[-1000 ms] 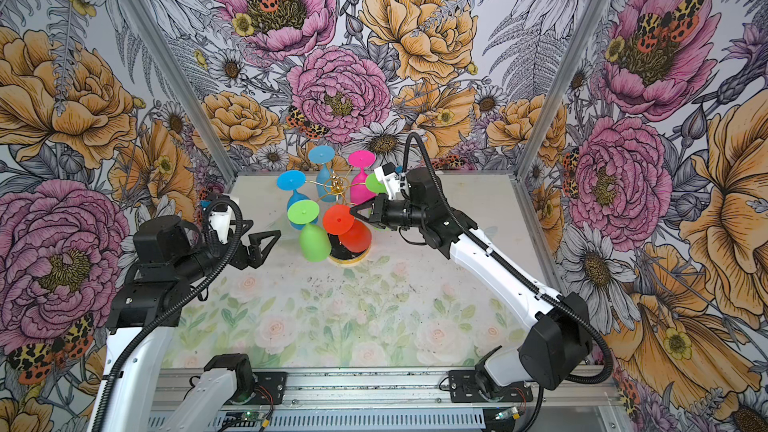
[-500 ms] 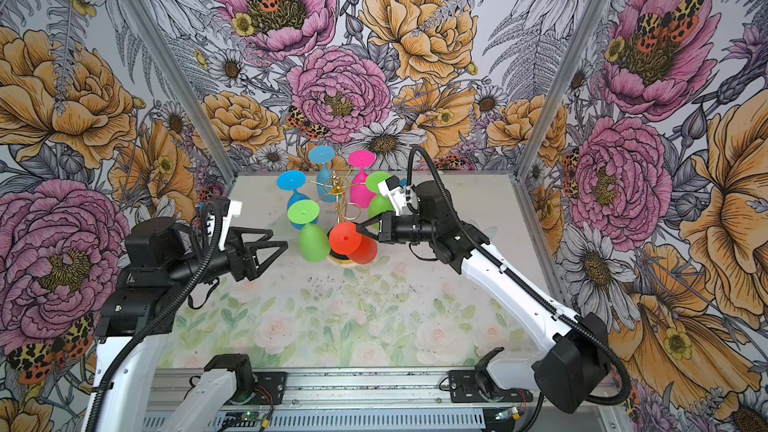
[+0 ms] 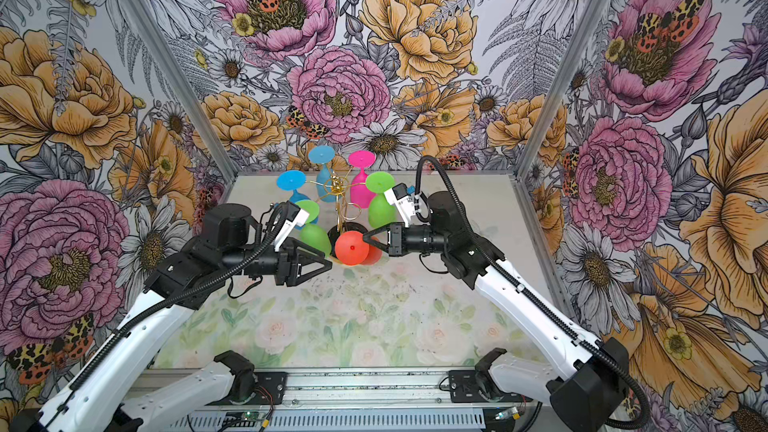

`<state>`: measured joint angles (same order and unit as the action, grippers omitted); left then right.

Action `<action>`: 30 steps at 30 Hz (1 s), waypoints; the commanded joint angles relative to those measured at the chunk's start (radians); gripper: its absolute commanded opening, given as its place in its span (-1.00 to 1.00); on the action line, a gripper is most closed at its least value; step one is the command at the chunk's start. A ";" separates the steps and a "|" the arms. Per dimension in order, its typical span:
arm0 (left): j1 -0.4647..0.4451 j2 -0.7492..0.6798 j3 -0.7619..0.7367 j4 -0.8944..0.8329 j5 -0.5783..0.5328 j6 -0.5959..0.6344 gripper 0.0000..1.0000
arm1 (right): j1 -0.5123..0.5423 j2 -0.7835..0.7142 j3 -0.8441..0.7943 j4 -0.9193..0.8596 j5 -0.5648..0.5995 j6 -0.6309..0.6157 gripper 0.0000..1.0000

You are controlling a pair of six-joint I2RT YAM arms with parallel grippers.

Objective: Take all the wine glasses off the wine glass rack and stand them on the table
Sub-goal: 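Bring the left gripper to the red glass's foot held by the right gripper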

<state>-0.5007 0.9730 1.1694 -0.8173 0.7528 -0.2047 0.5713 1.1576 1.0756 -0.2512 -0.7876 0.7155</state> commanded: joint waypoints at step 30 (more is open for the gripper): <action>-0.088 0.116 0.007 0.224 0.074 -0.160 -0.56 | 0.004 -0.134 -0.035 0.020 0.077 -0.056 -1.00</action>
<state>-0.5808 1.0939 1.1744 -0.6224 0.7963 -0.3630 0.5709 1.0428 1.0496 -0.2512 -0.7357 0.6788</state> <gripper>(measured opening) 0.230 0.047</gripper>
